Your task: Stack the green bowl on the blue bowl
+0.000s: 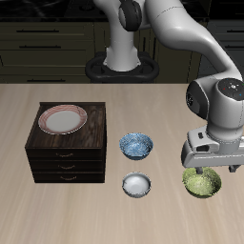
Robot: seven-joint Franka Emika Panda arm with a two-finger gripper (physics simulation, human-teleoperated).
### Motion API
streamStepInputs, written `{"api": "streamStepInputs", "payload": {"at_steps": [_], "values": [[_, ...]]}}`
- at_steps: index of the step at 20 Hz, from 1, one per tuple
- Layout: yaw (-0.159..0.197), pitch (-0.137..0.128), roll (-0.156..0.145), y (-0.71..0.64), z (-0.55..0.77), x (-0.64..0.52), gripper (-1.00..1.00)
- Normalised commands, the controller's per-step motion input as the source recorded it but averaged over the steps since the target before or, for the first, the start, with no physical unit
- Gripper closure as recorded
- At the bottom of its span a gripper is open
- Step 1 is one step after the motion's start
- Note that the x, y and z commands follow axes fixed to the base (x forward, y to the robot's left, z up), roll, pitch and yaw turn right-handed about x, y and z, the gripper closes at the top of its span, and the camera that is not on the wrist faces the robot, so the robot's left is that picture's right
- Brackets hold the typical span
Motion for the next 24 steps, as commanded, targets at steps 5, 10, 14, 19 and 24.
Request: {"api": "streamStepInputs", "payload": {"at_steps": [5,10,14,19,24], "values": [[0.013,0.027,0.011,0.11,-0.22,-0.02,-1.0],[-0.004,0.034,0.026,0.13,-0.18,-0.05,-1.0],[0.001,0.032,0.046,0.06,-0.17,-0.04,-1.0],[-0.003,0.026,0.013,0.01,-0.19,-0.03,1.0],[-0.01,0.011,-0.005,-0.1,-0.07,-0.02,1.0]]}}
